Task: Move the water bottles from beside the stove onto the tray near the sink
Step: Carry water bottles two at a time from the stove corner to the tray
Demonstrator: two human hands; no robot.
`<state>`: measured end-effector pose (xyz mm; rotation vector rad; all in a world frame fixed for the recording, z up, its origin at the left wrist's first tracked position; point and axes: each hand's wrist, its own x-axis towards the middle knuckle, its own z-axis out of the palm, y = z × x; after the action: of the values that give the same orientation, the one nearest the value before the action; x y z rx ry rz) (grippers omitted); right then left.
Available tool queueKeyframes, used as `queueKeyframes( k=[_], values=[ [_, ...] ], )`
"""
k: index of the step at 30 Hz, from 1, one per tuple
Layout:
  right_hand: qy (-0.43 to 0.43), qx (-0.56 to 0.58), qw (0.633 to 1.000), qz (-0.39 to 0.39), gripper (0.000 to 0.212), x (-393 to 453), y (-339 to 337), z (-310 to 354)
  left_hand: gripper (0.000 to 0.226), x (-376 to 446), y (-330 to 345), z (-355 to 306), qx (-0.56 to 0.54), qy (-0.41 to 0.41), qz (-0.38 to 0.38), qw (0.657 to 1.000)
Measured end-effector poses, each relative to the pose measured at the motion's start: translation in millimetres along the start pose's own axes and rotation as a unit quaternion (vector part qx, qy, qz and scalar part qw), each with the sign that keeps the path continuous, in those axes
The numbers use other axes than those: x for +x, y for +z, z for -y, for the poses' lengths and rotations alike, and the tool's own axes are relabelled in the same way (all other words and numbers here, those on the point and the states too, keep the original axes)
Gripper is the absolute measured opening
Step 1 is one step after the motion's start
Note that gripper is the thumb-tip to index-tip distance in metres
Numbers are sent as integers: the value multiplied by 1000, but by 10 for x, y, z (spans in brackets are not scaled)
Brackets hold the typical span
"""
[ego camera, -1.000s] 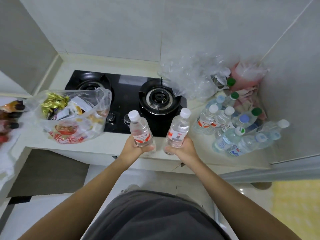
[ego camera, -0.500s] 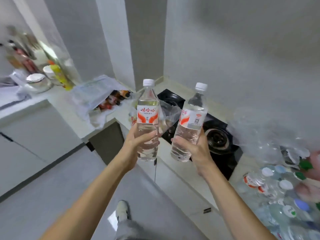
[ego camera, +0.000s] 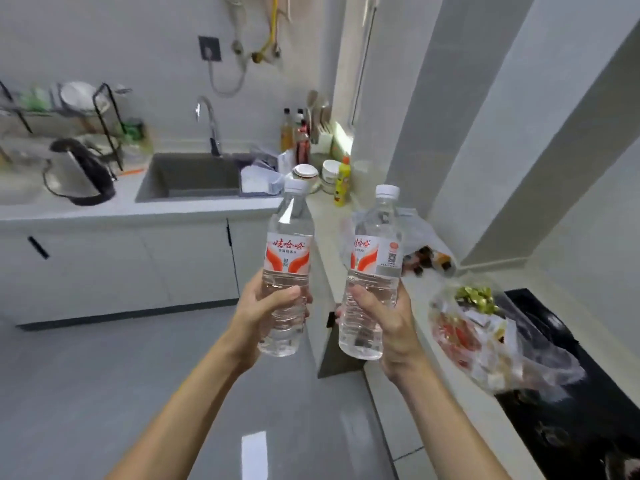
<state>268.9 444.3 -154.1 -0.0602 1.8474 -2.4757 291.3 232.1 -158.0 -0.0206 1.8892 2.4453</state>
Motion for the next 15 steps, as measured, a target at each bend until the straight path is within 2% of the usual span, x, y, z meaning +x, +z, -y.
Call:
queueKeyframes(
  k=[9, 15],
  values=[
    [38, -20, 987, 153, 67, 1022, 2208, -636, 70, 106, -2088, -649, 6, 33, -153, 988],
    [59, -20, 959, 276, 65, 1448, 3613, -979, 59, -54, -3153, -901, -17, 63, -278, 958]
  ],
)
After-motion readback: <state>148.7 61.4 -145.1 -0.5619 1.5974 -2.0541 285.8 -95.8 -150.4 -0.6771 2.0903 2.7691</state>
